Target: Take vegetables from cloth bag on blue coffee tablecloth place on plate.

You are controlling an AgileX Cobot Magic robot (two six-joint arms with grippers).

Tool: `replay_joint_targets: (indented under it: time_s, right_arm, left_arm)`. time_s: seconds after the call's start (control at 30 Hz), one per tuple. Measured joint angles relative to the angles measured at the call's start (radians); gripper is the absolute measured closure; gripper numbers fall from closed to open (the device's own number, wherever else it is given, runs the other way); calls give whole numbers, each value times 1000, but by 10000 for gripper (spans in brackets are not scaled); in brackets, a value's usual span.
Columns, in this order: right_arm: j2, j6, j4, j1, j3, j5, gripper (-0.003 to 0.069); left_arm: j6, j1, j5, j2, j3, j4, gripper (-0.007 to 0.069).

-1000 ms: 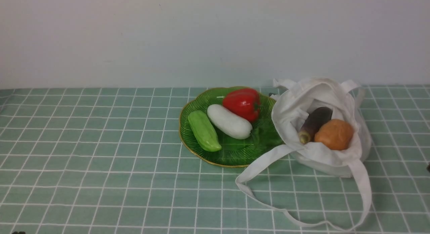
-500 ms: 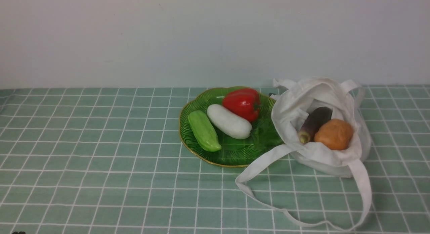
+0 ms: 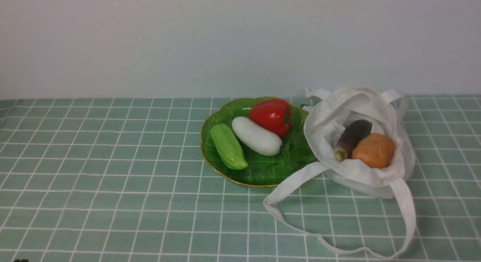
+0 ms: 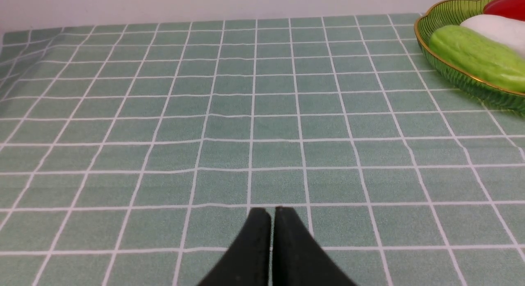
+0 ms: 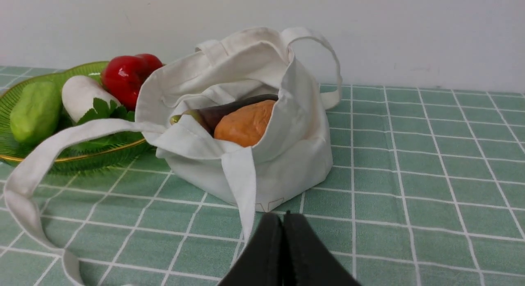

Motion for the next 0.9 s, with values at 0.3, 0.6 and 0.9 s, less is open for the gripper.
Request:
replay_joint_targets:
  time_s: [0.3,0.6,0.9]
  right_arm:
    - [0,12,0,0,0,0,674]
    - [0,15,0,0,0,0,674]
    - [0,16,0,0,0,0,674]
  left_arm:
    - [0,0,0,0,0,0,632]
    - [0,0,0,0,0,0,632]
    - [0,0,0,0,0,0,632]
